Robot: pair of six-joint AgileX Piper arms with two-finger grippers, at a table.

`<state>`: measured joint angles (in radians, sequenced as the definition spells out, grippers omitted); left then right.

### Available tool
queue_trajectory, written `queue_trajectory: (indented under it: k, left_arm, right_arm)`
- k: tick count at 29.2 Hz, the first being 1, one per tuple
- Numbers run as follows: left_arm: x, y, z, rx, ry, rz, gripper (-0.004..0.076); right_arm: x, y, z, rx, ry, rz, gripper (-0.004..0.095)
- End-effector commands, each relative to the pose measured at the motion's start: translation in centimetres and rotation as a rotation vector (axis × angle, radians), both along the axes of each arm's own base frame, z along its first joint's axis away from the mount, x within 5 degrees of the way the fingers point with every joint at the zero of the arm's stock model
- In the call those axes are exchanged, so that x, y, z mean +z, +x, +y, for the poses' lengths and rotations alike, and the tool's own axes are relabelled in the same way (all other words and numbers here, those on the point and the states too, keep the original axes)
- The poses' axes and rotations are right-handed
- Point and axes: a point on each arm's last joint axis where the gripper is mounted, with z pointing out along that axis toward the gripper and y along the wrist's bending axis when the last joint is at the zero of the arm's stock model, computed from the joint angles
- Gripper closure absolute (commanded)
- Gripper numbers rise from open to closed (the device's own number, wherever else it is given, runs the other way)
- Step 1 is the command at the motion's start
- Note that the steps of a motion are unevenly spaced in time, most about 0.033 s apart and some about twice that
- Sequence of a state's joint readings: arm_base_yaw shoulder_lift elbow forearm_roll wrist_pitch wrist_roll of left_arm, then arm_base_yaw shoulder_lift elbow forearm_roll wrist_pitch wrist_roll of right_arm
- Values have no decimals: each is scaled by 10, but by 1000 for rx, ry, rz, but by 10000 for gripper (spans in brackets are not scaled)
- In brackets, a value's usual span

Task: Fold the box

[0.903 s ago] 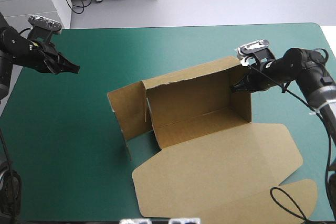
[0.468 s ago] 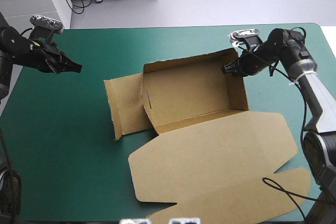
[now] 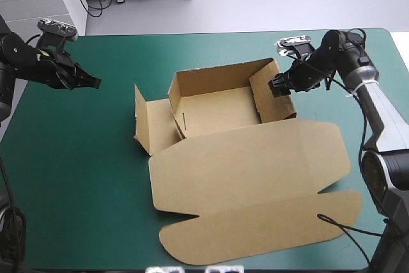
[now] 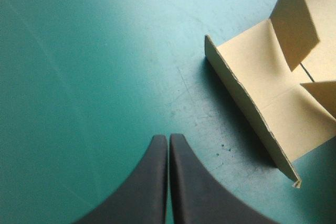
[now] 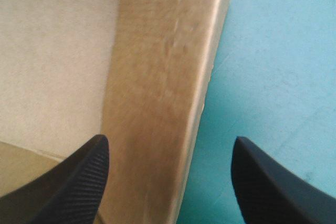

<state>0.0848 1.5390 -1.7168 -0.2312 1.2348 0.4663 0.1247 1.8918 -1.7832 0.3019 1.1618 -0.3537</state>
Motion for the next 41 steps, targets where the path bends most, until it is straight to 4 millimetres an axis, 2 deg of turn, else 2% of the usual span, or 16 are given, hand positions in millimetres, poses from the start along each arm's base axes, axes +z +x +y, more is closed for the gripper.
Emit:
queue_trajectory:
  k: [1,5,12,17,25,28,35,39,41]
  left_arm:
    - [20,-9,-3,7,-27,-93,731]
    - [20,-9,-3,6,-27,-91,731]
    - [20,-9,-3,5,-30,-89,731]
    - [19,-9,-4,3,-34,-87,731]
    - [19,-7,-5,0,-53,-84,731]
    - [15,-5,-5,-2,-54,-65,731]
    - [8,0,-4,-5,-56,-33,731]
    - [9,2,-4,1,-56,-56,731]
    - [10,3,-3,7,-47,-69,731]
  right_arm:
    - [45,-15,-2,31,8,-62,246]
    - [57,-19,-4,20,1,-98,247]
    - [46,-14,1,29,-7,-69,246]
    - [24,-4,11,51,-34,-20,247]
    - [-25,18,16,26,-41,105,267]
    - [-31,20,17,7,-28,128,405]
    - [-30,21,19,32,-19,118,932]
    - [-28,21,16,35,8,116,927]
    - [-19,19,8,17,15,95,927]
